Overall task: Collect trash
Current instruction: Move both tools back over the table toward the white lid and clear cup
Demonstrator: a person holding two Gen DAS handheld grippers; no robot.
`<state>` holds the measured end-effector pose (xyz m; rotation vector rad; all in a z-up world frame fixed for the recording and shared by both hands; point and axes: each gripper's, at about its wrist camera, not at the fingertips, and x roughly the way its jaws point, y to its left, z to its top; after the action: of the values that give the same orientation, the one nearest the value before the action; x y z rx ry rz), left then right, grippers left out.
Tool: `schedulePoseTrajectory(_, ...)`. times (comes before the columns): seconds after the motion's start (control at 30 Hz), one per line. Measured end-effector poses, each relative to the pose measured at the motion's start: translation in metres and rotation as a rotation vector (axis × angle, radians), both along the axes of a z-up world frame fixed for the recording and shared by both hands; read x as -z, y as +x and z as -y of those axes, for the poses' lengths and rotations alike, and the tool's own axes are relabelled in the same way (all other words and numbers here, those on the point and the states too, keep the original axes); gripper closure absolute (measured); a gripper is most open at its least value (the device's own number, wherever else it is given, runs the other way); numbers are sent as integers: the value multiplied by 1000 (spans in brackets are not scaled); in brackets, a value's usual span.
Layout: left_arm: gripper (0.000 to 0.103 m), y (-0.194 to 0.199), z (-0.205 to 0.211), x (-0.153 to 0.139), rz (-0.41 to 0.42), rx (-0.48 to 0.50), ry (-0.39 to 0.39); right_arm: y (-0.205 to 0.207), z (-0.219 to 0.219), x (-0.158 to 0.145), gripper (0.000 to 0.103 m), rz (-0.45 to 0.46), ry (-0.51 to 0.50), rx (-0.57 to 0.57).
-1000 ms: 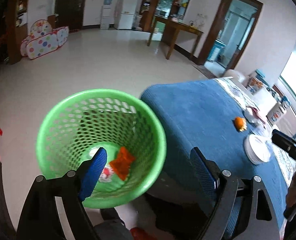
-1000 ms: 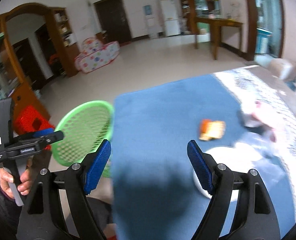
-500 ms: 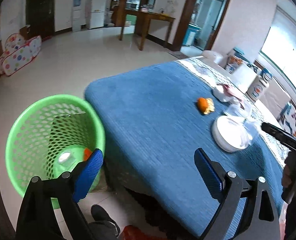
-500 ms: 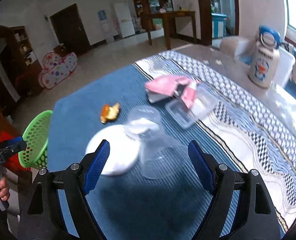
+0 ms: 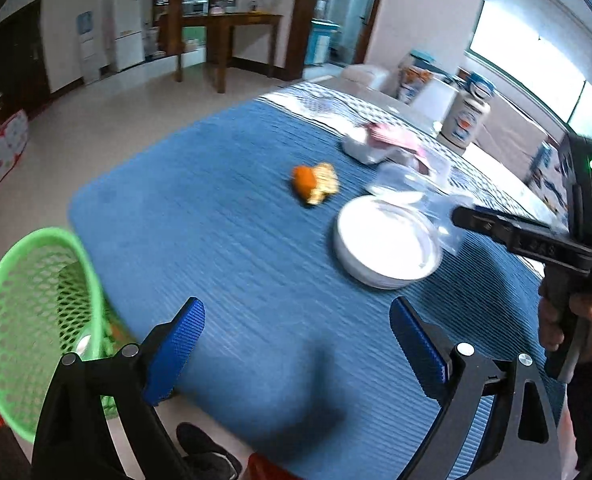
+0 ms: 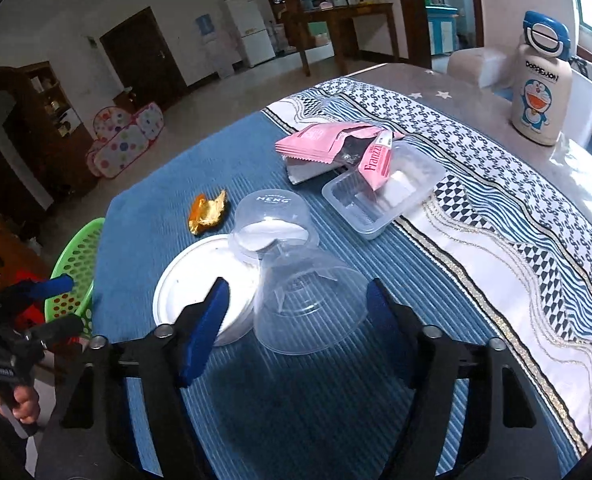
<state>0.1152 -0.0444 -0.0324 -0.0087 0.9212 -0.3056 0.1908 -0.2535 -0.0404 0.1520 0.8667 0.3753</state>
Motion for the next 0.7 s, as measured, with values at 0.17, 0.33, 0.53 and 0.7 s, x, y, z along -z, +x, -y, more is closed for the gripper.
schedulePoseTrajectory(0.17, 13, 6, 30, 8, -15, 73, 16, -2, 9, -2, 44, 10, 34, -8)
schedulePoseTrajectory(0.33, 13, 14, 49, 12, -24, 113, 21, -4, 13, -8, 29, 27, 33, -10)
schedulePoseTrajectory(0.53, 13, 22, 58, 16, -35, 130, 25, 7, 13, -1, 25, 6, 40, -22)
schedulePoseTrajectory(0.7, 12, 28, 61, 19, -44, 141, 19, 15, 10, 6, 31, -20, 55, -42)
